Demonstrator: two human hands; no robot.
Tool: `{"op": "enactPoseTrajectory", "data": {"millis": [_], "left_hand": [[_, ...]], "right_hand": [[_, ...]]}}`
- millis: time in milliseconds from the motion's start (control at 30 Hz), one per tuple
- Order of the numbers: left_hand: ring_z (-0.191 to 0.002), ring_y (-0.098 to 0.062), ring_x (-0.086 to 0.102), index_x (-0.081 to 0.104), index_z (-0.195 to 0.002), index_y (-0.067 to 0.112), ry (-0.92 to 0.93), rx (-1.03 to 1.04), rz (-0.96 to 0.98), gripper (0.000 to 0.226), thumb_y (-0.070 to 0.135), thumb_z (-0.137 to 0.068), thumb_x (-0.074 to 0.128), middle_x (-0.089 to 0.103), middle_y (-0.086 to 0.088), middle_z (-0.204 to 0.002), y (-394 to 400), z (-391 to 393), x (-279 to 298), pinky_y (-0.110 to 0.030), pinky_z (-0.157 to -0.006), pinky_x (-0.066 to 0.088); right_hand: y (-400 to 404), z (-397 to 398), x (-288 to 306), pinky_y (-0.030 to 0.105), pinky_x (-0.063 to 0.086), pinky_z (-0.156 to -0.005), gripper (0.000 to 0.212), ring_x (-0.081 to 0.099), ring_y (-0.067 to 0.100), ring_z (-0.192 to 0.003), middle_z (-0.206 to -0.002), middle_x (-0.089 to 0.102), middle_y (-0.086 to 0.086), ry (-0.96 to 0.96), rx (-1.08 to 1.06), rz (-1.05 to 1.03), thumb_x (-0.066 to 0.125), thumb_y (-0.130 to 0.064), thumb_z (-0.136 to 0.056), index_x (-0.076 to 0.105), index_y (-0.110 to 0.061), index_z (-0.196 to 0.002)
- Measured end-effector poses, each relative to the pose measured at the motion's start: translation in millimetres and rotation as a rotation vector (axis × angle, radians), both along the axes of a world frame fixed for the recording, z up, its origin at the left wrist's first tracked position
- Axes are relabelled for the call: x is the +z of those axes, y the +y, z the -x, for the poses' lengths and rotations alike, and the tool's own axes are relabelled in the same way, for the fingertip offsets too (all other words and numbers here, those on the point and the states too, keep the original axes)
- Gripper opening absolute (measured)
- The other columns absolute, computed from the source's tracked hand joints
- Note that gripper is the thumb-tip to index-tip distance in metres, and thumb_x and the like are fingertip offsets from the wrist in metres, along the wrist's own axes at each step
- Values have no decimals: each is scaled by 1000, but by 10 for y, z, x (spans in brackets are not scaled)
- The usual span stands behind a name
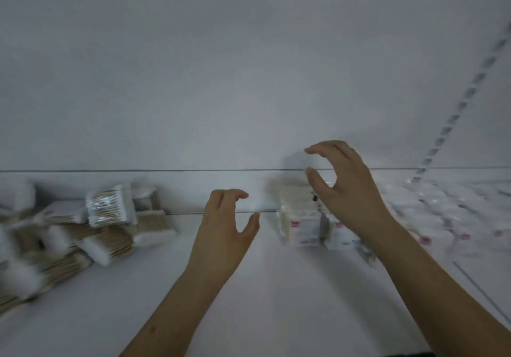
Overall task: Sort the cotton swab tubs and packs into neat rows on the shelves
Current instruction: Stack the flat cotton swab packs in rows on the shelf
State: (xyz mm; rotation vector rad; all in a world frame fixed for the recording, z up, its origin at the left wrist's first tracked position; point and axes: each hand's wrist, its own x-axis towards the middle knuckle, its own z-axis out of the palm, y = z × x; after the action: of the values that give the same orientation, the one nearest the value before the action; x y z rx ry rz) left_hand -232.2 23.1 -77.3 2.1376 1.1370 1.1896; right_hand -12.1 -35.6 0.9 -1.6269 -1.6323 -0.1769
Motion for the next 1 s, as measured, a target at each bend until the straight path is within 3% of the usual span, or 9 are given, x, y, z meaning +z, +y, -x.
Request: {"op": "enactPoseTrajectory", "data": {"millis": [133, 300, 467, 600, 667, 767, 867, 1000], "left_hand": [[-101, 4, 52, 61, -109, 31, 58, 138, -25, 24, 26, -88, 71, 51, 19, -110, -51, 625, -103, -4, -83, 37], [-99, -8, 57, 65, -100, 24, 77, 373, -93, 17, 14, -87, 69, 57, 14, -102, -140, 1459, -145, -19, -83, 45], [-109, -10, 53, 64, -104, 24, 128, 587, -38, 22, 12, -86, 69, 52, 13, -110, -323, 1880, -339, -21, -89, 43], [-113, -13, 55, 55, -129, 22, 153, 564, -22, 46, 14, -86, 68, 40, 11, -135, -293, 1932, -419, -20, -88, 49], [-119, -15, 54, 43, -142, 25, 192, 523, 13, 60, 15, -88, 65, 30, 9, -149, -219, 1927, -399, -28, -92, 52], [-123, -14, 52, 43, -143, 27, 255, 450, 24, 59, 8, -89, 58, 26, 10, -158, -120, 1921, -373, -22, -95, 46], [-123, -12, 53, 59, -127, 20, 272, 411, 2, 43, 6, -86, 60, 44, 8, -146, -90, 1940, -421, -23, -100, 46], [-99, 1, 54, 62, -121, 23, 181, 400, 30, 34, 17, -88, 65, 51, 13, -125, -122, 1960, -418, -16, -86, 45]], "right_hand": [[320, 751, 33, 24, 41, -98, 32, 50, 11, -119, -129, 52, -11, 139, 169, -102, 60, -23, -96, 56, -24, -128], [719, 1485, -85, 34, 45, -101, 36, 50, 12, -121, -131, 49, -10, 237, 353, -112, 60, -23, -96, 53, -24, -131], [1098, 2051, -279, 33, 45, -97, 44, 50, 15, -122, -134, 46, -6, 212, 487, -23, 61, -24, -95, 48, -24, -137], [1364, 2361, -554, 39, 49, -96, 52, 48, 20, -125, -142, 48, -2, -7, 518, 29, 49, -7, -93, 47, -21, -143], [1404, 2443, -753, 39, 46, -101, 53, 48, 23, -127, -146, 48, 1, -90, 558, 31, 41, -11, -93, 46, -19, -145], [1453, 2467, -1031, 36, 36, -112, 52, 42, 22, -133, -153, 42, 0, -232, 665, 0, 33, -21, -97, 45, -17, -148], [1508, 2439, -1101, 25, 26, -117, 46, 40, 19, -138, -153, 42, -2, -156, 716, 5, 36, -16, -98, 53, -12, -141], [1505, 2430, -1070, 15, 26, -112, 46, 47, 20, -127, -141, 54, 3, -59, 730, -43, 34, -13, -92, 63, -5, -127]]}}
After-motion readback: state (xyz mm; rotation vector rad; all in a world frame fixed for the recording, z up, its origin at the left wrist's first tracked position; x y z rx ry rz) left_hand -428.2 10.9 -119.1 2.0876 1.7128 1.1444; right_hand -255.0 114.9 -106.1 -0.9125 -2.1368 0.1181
